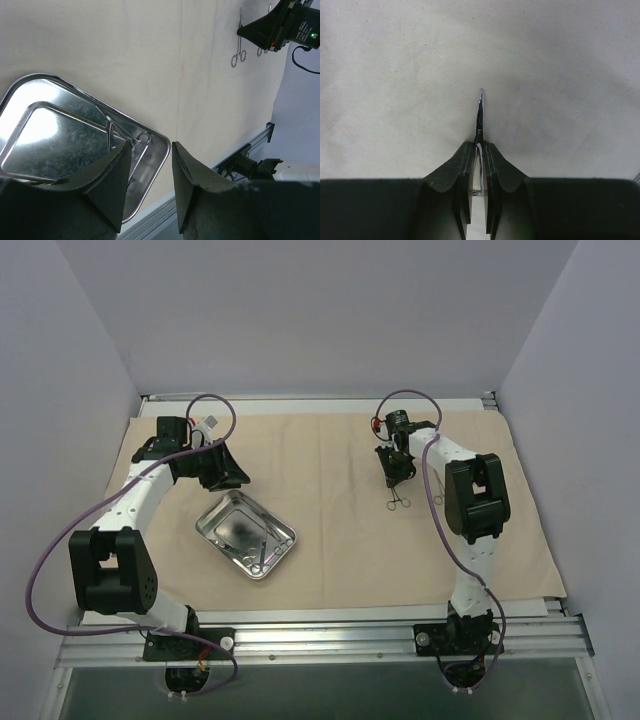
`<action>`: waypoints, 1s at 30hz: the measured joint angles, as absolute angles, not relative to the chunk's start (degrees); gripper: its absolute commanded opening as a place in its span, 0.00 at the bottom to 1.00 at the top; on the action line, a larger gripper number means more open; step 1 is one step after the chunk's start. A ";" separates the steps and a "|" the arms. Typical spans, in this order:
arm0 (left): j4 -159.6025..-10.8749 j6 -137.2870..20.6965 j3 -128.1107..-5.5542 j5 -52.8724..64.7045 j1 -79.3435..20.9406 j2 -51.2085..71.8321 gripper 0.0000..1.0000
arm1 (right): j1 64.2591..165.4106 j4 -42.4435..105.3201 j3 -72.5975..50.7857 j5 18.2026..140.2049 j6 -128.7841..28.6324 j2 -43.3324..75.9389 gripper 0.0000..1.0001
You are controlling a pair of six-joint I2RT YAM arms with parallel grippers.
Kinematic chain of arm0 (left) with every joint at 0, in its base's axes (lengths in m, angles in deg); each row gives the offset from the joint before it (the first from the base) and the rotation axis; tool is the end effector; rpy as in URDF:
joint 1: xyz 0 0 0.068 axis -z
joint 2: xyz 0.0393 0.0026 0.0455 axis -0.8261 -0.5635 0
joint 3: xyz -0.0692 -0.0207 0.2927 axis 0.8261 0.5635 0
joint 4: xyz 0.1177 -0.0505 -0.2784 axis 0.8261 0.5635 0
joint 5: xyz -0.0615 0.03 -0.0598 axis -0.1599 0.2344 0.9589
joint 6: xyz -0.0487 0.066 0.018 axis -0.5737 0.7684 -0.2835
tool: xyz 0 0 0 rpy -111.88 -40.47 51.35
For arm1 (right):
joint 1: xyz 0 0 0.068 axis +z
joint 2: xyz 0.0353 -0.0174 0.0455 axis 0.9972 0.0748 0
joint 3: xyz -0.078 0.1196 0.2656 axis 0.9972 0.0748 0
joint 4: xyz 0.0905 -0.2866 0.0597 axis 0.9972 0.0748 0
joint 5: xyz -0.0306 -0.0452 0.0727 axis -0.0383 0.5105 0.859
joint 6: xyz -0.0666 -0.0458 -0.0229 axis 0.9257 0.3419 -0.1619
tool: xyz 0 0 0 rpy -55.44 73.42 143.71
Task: Open and lay out the surgical kit
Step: Adjust the medical item in the surgical kit.
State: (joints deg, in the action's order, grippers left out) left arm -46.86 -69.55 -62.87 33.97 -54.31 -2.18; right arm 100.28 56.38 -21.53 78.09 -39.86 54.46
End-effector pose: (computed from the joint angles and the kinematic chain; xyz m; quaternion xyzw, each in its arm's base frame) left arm 0.3783 -0.0528 0.2543 -0.0794 0.9097 -0.3497 0.2093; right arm 0.4995 0.1384 0.1353 -0.1653 0.9467 0.0810 0.2642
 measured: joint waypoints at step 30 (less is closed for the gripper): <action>-46.75 -69.37 -62.61 33.95 -54.31 -2.16 0.47 | 89.92 57.83 -21.64 77.19 -37.22 53.61 0.01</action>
State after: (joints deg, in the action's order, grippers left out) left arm -46.75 -69.37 -62.61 33.95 -54.31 -2.16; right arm 89.92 57.83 -21.64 77.19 -37.22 53.61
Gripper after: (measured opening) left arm 0.472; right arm 0.111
